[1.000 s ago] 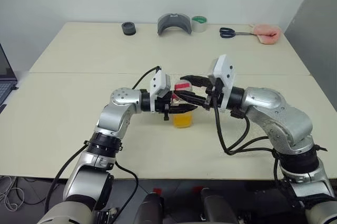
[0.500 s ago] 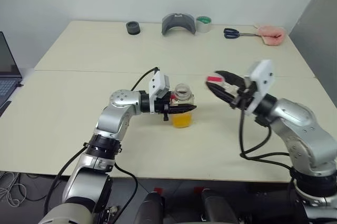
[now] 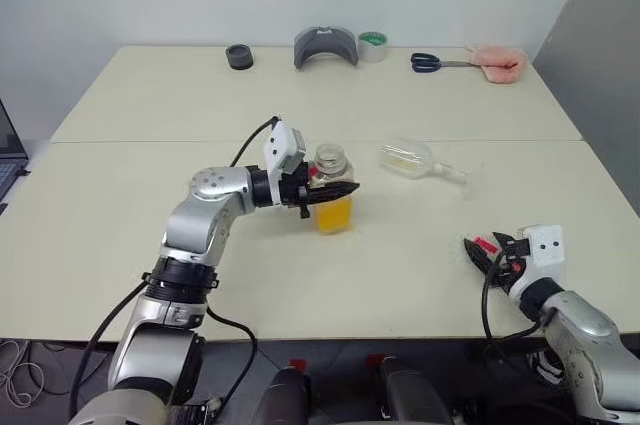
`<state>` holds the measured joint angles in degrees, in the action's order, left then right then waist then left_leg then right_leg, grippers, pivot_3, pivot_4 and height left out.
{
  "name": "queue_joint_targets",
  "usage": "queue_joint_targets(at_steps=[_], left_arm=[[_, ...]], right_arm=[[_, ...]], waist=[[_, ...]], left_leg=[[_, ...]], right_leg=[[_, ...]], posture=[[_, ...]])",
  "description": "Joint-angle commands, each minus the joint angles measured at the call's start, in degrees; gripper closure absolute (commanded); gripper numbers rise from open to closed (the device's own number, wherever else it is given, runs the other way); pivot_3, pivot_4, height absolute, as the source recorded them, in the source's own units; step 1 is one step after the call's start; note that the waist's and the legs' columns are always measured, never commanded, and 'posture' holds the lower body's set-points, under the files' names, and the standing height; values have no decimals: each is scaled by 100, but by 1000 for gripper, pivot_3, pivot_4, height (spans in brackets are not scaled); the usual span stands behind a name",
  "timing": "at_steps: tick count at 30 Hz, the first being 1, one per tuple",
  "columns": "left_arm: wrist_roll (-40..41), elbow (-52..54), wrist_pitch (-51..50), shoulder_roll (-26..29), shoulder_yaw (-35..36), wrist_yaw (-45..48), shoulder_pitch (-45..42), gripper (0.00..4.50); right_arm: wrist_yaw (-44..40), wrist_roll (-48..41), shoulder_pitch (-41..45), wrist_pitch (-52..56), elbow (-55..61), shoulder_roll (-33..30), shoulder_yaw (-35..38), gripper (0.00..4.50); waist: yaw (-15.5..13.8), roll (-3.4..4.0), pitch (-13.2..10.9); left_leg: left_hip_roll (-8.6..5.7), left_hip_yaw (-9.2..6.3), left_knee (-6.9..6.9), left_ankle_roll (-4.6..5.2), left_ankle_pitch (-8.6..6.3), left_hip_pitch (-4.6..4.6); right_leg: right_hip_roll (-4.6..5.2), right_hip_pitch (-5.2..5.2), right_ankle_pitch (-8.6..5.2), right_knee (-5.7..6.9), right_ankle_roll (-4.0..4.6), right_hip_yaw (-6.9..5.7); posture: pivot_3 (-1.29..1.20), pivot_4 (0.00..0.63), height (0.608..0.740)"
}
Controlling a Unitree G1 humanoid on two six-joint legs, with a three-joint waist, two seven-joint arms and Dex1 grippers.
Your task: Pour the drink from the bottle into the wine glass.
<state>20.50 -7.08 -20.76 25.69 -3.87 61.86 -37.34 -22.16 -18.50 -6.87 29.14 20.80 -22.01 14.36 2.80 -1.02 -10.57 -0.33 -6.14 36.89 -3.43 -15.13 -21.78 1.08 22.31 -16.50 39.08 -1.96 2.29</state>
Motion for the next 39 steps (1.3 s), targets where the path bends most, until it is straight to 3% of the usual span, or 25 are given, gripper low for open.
queue_joint_targets(at_steps=[1, 8, 11, 14, 18, 22, 29, 35, 39], left_arm=[[130, 228, 72, 68, 256, -122, -31, 2809], [-37, 151, 217, 166, 528, -624, 90, 2809], [-216, -6, 353, 222, 619, -941, 81, 2809], [-581, -534, 666, 318, 915, -1721, -22, 2809], [-603, -1183, 841, 346, 1351, -2397, -200, 2809], [-624, -1828, 1090, 420, 1630, -2801, -373, 2809], [-709, -2777, 1617, 523, 1808, -3059, -634, 2809], [-709, -3327, 1755, 503, 1835, -3156, -755, 2809], [-677, -3476, 1837, 488, 1882, -3194, -787, 1444]], right_arm=[[-70, -49, 129, -189, 46, -118, 135, 0], [-714, 64, 414, -359, 296, -840, -171, 0], [-1060, -205, 777, -145, 601, -1073, -396, 0], [-1610, -638, 1652, 550, 997, -1387, -1077, 0], [-1568, -1094, 2889, 1053, 994, -865, -1678, 0], [-1495, -751, 3640, 969, 412, -342, -2444, 0], [-1487, 46, 4294, 159, -666, 435, -3213, 0], [-1559, 269, 4416, -4, -882, 724, -3353, 0], [-1568, 322, 4455, -2, -909, 831, -3332, 0]], waist=[[-9, 0, 0], [-34, -1, 0], [-10, -1, 0], [20, -2, -1], [36, -4, -2], [-29, -7, -3], [-101, -8, -2], [-91, -8, -2], [-84, -8, -2]], left_leg=[[-1, 0, 0, 0, 0, -1], [-5, 1, 0, 0, 0, -3], [-2, 2, 1, 0, 0, -1], [-2, 1, 1, 0, 0, 1], [5, -10, 2, 0, 0, -1], [-6, -16, 5, -1, 0, -15], [-12, -14, 8, -5, 3, -19], [-13, -12, 7, -10, 6, -18], [-11, -13, 7, -4, 2, -14]], right_leg=[[1, 0, 0, -1, 0, 0], [6, -1, 0, -4, 0, 0], [3, 0, 0, -3, -1, 0], [3, -1, 0, -2, -1, 0], [-1, 0, 1, -2, 0, -11], [16, 4, 1, -8, 1, -18], [29, 9, 5, -8, -4, -19], [24, 12, 5, -4, -3, -18], [19, 13, 5, 0, -3, -19]], posture=[[0, 150, 740], [0, 150, 740], [0, 150, 740], [0, 150, 740], [0, 150, 740], [0, 150, 740], [0, 150, 740], [0, 150, 740], [0, 150, 740]])
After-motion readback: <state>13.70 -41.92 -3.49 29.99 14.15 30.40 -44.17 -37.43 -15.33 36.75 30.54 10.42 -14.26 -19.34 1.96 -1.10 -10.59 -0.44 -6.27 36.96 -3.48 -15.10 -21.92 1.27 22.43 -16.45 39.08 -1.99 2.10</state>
